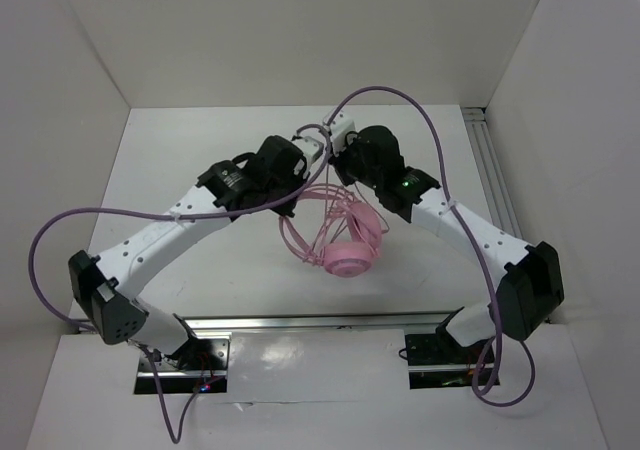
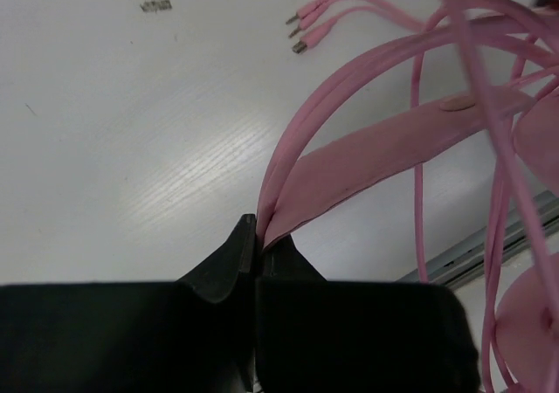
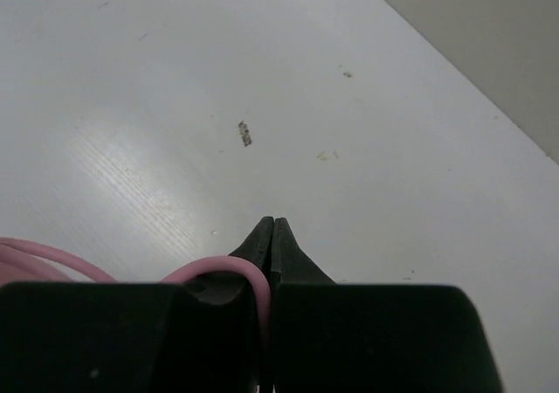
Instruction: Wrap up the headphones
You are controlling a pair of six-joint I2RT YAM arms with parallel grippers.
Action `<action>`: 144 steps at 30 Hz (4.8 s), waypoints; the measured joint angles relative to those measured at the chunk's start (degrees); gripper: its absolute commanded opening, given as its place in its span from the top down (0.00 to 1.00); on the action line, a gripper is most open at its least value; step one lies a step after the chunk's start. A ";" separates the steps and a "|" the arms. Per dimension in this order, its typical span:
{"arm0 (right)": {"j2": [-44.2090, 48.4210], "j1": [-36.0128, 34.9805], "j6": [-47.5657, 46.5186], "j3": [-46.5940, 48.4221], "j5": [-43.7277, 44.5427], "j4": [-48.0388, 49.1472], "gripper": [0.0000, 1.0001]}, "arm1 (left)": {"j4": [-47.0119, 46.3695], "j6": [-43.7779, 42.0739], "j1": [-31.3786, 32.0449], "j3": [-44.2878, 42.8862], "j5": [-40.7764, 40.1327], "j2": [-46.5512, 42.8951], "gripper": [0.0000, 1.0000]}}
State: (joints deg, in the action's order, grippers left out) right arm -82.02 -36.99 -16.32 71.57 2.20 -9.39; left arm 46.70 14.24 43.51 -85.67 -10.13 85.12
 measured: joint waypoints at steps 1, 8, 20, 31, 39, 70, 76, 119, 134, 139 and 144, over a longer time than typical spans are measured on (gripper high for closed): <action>0.00 0.76 0.55 -1.03 -2.21 0.72 0.96 | 0.35 -0.52 0.24 -1.07 0.00 -0.79 1.00; -0.11 5.25 8.00 -7.30 -20.76 13.00 0.74 | 8.17 -0.76 1.55 -13.51 -2.03 -5.88 1.00; -20.35 7.10 41.22 -15.65 -46.49 59.45 0.59 | 14.32 3.15 4.81 -25.07 -4.26 -10.64 1.00; -32.76 6.40 52.74 -15.69 -49.48 75.54 0.52 | 17.55 8.92 4.79 -28.37 -12.24 -10.82 1.00; -34.51 5.51 50.25 -15.65 -49.42 75.12 0.47 | 18.88 11.47 4.74 -28.46 -15.63 -11.10 1.00; -40.96 4.61 46.27 -18.71 -47.67 74.86 1.00 | 22.16 14.40 1.57 -28.37 -21.92 -11.47 1.00; -32.54 2.47 45.18 -28.74 -42.80 73.46 0.99 | 19.02 14.64 -5.64 -27.39 -22.16 -9.09 1.00; 7.06 -32.22 2.03 -12.76 41.68 -3.45 0.75 | -0.13 0.98 -7.08 10.43 -7.65 4.00 1.00; 6.99 -24.87 0.17 -13.22 42.49 1.27 0.56 | -0.44 -3.39 -5.46 12.20 0.72 -5.29 1.00; 7.02 -22.69 0.42 -13.99 41.05 2.54 0.50 | -0.24 -4.09 -4.72 12.37 1.68 -5.95 1.00; 6.99 -21.11 1.09 -14.01 40.24 2.60 0.42 | 0.74 -4.92 -4.57 12.92 0.81 -5.95 1.00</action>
State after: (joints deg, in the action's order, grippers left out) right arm -75.02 -58.11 -15.22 57.56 42.44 -6.79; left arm 47.44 9.32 38.94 -72.75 -9.32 79.18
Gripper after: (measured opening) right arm 0.549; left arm 0.090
